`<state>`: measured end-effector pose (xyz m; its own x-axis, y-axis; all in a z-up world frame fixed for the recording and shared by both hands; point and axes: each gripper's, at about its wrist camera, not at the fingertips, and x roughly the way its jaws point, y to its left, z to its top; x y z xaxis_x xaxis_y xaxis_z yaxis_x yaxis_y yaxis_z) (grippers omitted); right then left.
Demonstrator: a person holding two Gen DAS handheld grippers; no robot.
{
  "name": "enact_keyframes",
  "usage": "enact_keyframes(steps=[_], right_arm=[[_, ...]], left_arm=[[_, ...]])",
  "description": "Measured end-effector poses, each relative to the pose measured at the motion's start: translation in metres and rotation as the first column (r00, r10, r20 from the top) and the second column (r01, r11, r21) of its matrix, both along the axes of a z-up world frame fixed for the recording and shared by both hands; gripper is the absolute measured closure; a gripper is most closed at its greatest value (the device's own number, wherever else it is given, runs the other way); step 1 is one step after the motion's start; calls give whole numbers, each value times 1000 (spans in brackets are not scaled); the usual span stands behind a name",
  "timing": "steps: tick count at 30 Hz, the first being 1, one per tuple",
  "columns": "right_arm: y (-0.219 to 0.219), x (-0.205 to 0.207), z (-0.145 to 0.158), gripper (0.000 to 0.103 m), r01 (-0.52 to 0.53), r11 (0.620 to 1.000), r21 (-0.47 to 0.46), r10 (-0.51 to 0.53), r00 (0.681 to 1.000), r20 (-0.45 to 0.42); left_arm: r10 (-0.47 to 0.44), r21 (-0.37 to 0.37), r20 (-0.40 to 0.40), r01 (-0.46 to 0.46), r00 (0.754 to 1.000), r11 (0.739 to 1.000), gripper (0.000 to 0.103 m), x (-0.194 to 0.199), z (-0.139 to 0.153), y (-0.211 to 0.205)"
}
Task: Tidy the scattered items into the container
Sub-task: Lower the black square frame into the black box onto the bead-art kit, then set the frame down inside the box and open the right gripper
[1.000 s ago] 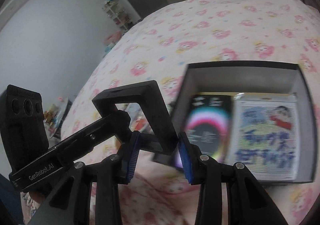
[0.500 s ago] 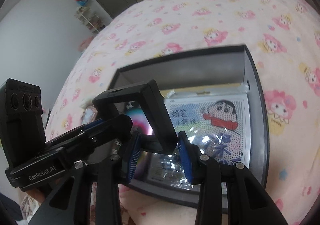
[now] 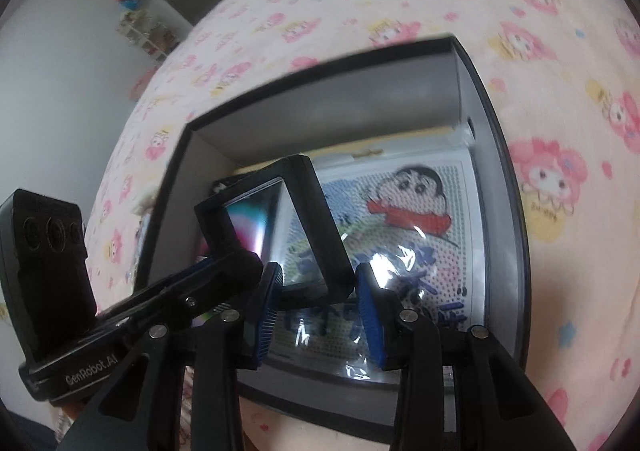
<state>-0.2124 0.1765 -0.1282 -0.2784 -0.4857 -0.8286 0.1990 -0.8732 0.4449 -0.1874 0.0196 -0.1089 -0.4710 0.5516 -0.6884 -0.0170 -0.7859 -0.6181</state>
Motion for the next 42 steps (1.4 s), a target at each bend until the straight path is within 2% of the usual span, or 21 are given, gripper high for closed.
enact_keyframes(steps=[8, 14, 20, 24, 28, 32, 35, 37, 42], right_arm=[[7, -3, -7, 68, 10, 1000, 15, -11, 1000, 18], [4, 0, -11, 69, 4, 997, 82, -4, 1000, 3], [5, -1, -17, 69, -2, 996, 94, 0, 1000, 18], [3, -2, -19, 70, -10, 992, 125, 7, 1000, 23], [-1, -3, -24, 71, -18, 986, 167, 14, 1000, 27], [-1, -4, -23, 71, -10, 987, 162, 7, 1000, 19], [4, -3, -13, 71, 22, 986, 166, -16, 999, -37], [6, -3, -9, 71, 32, 984, 176, -21, 998, -64], [4, -3, -12, 70, 13, 976, 217, -2, 999, -51]], left_arm=[[12, 8, 38, -12, 999, 1000, 73, -5, -9, 4], [18, -22, 84, -16, 996, 1000, 74, -7, -17, 3], [22, -57, 107, -16, 994, 998, 74, -8, -21, 2], [22, -120, 136, -6, 991, 993, 74, -7, -22, 4], [35, -224, 149, -1, 988, 975, 74, -8, -20, 8], [55, -258, 120, -22, 991, 966, 71, -5, -13, 4], [90, -258, 85, -65, 992, 964, 71, -6, -8, -1], [102, -268, 100, -72, 990, 961, 71, -14, -12, 1], [74, -338, 143, -22, 987, 941, 74, -25, -17, 13]])
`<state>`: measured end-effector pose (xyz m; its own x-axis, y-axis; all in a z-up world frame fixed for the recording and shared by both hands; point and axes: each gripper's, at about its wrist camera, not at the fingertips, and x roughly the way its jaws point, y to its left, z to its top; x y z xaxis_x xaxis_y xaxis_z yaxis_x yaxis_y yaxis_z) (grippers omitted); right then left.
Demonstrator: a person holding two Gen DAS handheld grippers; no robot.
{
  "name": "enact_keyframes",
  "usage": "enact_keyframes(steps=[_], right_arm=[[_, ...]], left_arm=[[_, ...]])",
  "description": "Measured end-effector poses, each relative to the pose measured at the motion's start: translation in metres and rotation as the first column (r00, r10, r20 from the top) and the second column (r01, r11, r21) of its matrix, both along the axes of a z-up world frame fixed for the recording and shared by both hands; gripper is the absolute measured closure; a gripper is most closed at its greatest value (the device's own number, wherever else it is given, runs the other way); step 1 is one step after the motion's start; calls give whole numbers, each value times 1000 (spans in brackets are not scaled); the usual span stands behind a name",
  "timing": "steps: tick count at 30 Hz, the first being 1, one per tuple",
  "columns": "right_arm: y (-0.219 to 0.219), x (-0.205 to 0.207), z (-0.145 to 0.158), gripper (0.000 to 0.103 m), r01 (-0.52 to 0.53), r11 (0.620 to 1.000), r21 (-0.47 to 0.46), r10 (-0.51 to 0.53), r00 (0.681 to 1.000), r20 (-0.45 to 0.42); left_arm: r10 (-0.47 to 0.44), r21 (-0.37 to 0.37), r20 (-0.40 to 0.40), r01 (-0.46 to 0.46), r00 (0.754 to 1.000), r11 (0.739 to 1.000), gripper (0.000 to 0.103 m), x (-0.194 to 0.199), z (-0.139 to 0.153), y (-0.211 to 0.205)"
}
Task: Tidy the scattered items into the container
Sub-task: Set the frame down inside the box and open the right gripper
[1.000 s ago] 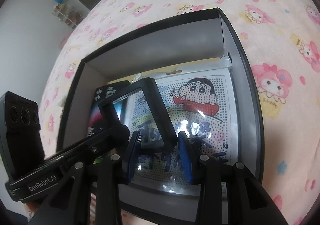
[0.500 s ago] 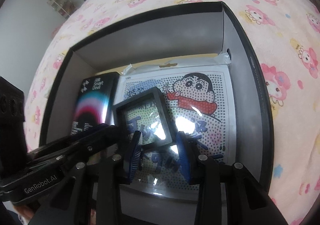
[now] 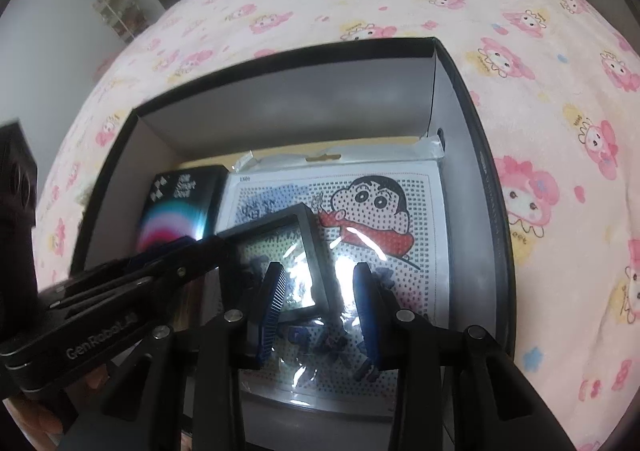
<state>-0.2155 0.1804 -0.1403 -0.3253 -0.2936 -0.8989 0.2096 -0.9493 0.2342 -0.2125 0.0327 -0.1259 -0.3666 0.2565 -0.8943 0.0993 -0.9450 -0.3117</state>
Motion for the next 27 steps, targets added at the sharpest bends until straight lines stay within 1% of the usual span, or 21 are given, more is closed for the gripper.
enact_keyframes(steps=[1, 2, 3, 4, 6, 8, 10, 11, 14, 16, 19, 21, 22, 24, 25, 27], right_arm=[[1, 0, 0, 74, -3, 1000, 5, 3, 1000, 6], [2, -1, 1, 74, -6, 1000, -3, 6, 1000, 15], [3, -3, 2, 74, -8, 1000, -19, 8, 1000, 26], [3, -4, 4, 75, -6, 999, -49, 7, 999, 37], [10, -4, 9, 75, 9, 994, -109, -5, 999, 42], [18, -4, 19, 74, 21, 984, -175, -20, 1000, 7], [28, -6, 27, 74, 38, 968, -248, -45, 999, -21], [30, -7, 29, 74, 50, 967, -251, -59, 998, -28], [30, -10, 28, 74, 66, 980, -188, -75, 996, -43], [27, -9, 27, 74, 68, 987, -146, -76, 996, -50], [34, -7, 27, 74, 88, 983, -159, -96, 994, -44], [38, -8, 31, 74, 99, 984, -147, -109, 992, -60], [39, -9, 33, 74, 101, 987, -128, -111, 991, -70], [41, -8, 36, 75, 92, 991, -96, -100, 992, -81], [42, -7, 36, 76, 91, 992, -91, -99, 992, -83], [45, -6, 38, 76, 98, 992, -85, -105, 991, -86]], left_arm=[[-11, -16, 7, 12, 1000, 1000, 74, -1, 0, 3], [-19, -24, 12, 19, 1000, 1000, 74, -1, 1, 4], [-19, -14, 8, 19, 1000, 1000, 74, 0, 2, 3], [-13, -3, 1, 13, 1000, 1000, 74, 2, 6, 1], [4, -14, -21, -4, 1000, 1000, 74, 3, 12, -2], [12, -32, -50, -14, 999, 999, 74, 4, 19, -6], [17, -38, -49, -18, 999, 999, 74, 1, 21, -9], [20, -38, -46, -21, 999, 999, 74, -1, 21, -10], [20, -51, -12, -20, 1000, 999, 74, -13, 14, -3], [3, -49, 35, -1, 999, 999, 74, -21, 4, 5], [-23, -35, 83, 26, 996, 999, 74, -28, -8, 16], [-77, -14, 94, 79, 993, 997, 74, -30, -10, 28], [-128, 13, 103, 128, 986, 992, 74, -30, -10, 35], [-186, 61, 112, 180, 976, 982, 74, -26, -9, 44], [-198, 49, 101, 193, 975, 980, 74, -25, -6, 47], [-181, -18, 68, 183, 981, 983, 74, -27, 1, 48]])
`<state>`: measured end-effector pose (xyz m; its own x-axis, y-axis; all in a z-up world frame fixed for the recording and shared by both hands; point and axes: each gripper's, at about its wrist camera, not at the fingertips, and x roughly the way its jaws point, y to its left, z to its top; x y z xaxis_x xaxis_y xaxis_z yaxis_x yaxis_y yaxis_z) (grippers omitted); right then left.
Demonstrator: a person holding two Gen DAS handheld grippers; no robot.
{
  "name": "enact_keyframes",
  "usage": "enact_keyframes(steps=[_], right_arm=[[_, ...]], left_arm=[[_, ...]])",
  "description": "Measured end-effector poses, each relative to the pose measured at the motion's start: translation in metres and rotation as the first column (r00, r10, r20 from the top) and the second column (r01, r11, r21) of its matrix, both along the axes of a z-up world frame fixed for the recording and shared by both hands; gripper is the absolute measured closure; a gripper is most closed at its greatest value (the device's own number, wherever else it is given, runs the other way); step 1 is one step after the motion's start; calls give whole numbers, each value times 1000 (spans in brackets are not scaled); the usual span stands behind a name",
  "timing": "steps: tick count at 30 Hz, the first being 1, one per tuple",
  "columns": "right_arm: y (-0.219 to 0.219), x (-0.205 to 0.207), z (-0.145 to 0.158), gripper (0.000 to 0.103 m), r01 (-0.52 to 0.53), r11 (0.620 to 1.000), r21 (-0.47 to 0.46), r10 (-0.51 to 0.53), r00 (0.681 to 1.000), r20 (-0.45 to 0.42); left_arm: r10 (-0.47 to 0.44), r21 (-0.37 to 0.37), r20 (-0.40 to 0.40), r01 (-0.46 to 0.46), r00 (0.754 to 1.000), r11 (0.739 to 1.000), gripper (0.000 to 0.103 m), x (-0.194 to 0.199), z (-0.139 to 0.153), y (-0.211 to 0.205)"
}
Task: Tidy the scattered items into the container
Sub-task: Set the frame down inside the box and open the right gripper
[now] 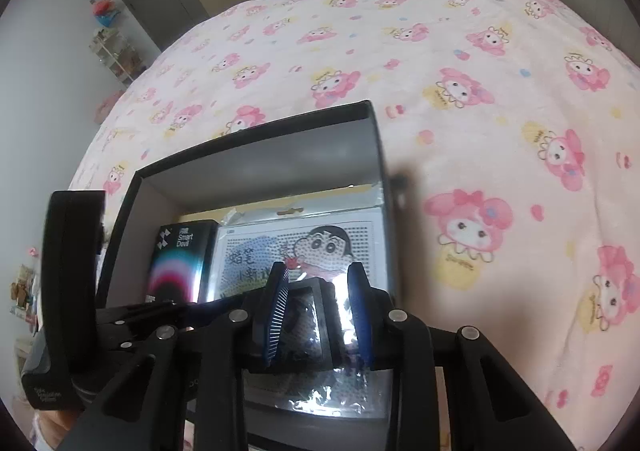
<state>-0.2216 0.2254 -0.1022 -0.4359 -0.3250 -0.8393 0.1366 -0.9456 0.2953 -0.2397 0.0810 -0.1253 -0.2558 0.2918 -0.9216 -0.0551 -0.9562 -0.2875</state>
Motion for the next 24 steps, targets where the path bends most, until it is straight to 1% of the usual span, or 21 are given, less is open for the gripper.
enact_keyframes(steps=[1, 3, 4, 8, 9, 11, 12, 13, 15, 17, 19, 21, 22, 24], right_arm=[[3, 0, 2, 76, 10, 1000, 5, -10, 1000, -4], [6, -1, 3, 76, 27, 999, 18, -27, 1000, -12], [7, -1, 3, 76, 30, 999, 22, -30, 999, -12], [5, -2, -1, 76, 18, 999, 36, -18, 1000, -12], [5, -2, -1, 76, 22, 999, 33, -21, 1000, -11], [10, 0, 1, 76, 34, 999, 4, -34, 999, -7], [12, 0, 2, 76, 36, 999, -7, -36, 999, -5], [13, 1, 3, 76, 38, 999, -10, -38, 999, -5], [13, 3, 4, 76, 35, 999, -9, -35, 999, -6], [12, 6, 7, 76, 34, 999, 4, -34, 999, -13], [9, 8, 9, 76, 33, 999, 27, -32, 999, -27], [6, 8, 9, 76, 33, 998, 46, -31, 999, -33], [5, 8, 9, 76, 32, 998, 53, -30, 999, -31], [5, 9, 7, 76, 30, 998, 52, -29, 999, -23]], left_arm=[[21, -20, -16, -22, 1000, 1000, 74, -4, 3, -2], [43, 3, -2, -43, 999, 999, 74, -11, 2, -2], [40, 9, 16, -40, 999, 999, 73, -15, -1, 0], [1, -4, 17, -1, 1000, 1000, 74, -16, 3, 14], [-7, 13, 23, 6, 1000, 1000, 74, -14, 3, 16], [-20, 93, 42, 16, 999, 995, 74, -11, 1, 16], [-19, 120, 36, 15, 999, 993, 74, -9, 3, 15], [-11, 132, 22, 8, 1000, 991, 74, -6, 5, 13], [36, 142, -11, -34, 999, 989, 74, 1, 12, 5], [68, 150, 6, -69, 998, 986, 74, 1, 11, -1], [38, 122, 42, -43, 998, 992, 74, 0, 5, 5], [9, 110, 60, -16, 998, 994, 73, 5, -2, 12], [-1, 115, 64, -6, 998, 993, 73, 8, -3, 16], [-17, 150, 80, 5, 997, 989, 73, 8, -7, 24]])
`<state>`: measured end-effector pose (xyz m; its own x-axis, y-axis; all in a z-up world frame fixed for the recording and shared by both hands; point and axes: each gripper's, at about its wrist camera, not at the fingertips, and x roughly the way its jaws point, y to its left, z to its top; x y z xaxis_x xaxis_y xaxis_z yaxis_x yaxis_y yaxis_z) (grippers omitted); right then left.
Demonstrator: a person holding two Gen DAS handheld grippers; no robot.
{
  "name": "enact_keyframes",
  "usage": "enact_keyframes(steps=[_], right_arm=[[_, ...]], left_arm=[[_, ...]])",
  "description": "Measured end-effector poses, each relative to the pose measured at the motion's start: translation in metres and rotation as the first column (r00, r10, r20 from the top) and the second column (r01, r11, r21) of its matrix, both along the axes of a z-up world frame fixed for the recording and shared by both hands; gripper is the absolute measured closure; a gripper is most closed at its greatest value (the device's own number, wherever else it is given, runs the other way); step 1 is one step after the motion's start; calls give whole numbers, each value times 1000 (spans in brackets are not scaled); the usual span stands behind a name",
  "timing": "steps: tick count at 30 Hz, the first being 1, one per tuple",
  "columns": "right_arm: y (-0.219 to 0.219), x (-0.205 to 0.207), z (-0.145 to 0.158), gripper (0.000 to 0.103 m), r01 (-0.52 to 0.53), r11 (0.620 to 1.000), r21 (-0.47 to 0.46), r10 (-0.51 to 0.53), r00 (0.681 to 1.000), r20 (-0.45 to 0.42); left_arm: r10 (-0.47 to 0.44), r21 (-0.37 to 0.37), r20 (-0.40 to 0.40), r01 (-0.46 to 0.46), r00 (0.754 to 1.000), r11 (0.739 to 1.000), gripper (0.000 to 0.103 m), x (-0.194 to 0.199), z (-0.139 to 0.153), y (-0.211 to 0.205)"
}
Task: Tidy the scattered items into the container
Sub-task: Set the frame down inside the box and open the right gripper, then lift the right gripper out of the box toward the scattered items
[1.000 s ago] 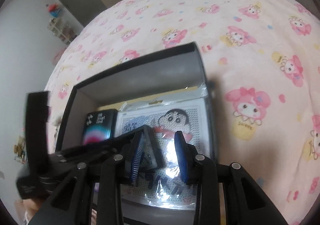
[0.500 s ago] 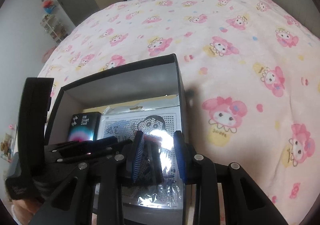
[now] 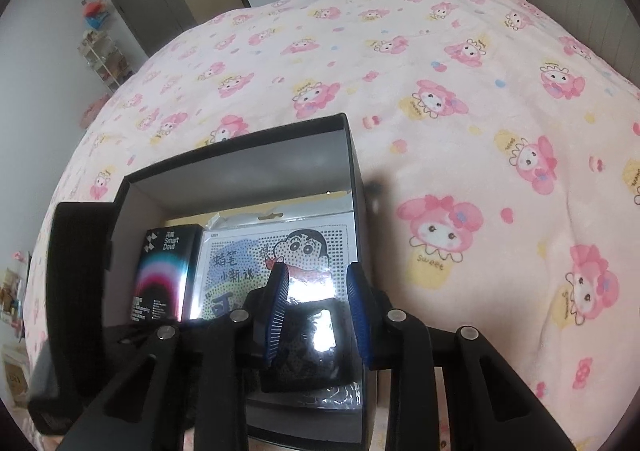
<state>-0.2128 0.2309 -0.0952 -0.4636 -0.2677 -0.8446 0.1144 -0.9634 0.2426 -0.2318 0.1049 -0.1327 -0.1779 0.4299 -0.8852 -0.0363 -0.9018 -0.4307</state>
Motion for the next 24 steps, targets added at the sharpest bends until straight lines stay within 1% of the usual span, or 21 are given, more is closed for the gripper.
enact_keyframes(steps=[2, 4, 7, 8, 10, 12, 14, 17, 18, 19, 23, 24], right_arm=[[3, 0, -1, 76, 1, 1000, -15, -1, 1000, 8], [6, 0, -1, 76, 7, 999, -35, -7, 1000, 15], [6, -2, -1, 76, 10, 999, -48, -9, 1000, 22], [5, -2, -1, 76, 8, 999, -45, -7, 1000, 23], [3, -2, -2, 76, 5, 999, -37, -4, 1000, 20], [3, 0, 0, 76, 11, 999, -34, -11, 1000, 8], [3, 3, 5, 76, 19, 1000, -20, -20, 1000, -22], [-3, 10, 13, 74, 31, 998, 49, -27, 996, -87], [-5, 11, 14, 74, 29, 998, 61, -23, 995, -98], [-8, 14, 15, 74, 24, 998, 62, -17, 995, -103], [-19, 21, 15, 62, -9, 999, 33, 12, 997, -79], [-23, 25, 16, 62, -15, 999, 41, 18, 997, -80]], left_arm=[[-12, 32, 14, 12, 1000, 999, 73, 1, -3, 8], [-23, 6, 1, 23, 1000, 1000, 66, 5, -3, 15], [-27, 6, -5, 27, 1000, 1000, 64, 12, 2, 16], [-26, 14, -5, 26, 1000, 1000, 64, 15, -1, 12], [-11, 52, -1, 11, 1000, 999, 64, 18, 1, 4], [10, 68, -36, -8, 999, 998, 64, 25, 11, -10], [42, 55, -88, -37, 995, 998, 64, 34, 22, -21], [115, 43, -147, -110, 982, 993, 64, 48, 38, -44], [139, 38, -168, -135, 976, 990, 64, 51, 42, -60], [159, 30, -189, -157, 969, 987, 64, 57, 48, -70], [200, 14, -251, -203, 947, 979, 61, 75, 64, -92], [202, 13, -265, -207, 943, 978, 58, 73, 66, -86]])
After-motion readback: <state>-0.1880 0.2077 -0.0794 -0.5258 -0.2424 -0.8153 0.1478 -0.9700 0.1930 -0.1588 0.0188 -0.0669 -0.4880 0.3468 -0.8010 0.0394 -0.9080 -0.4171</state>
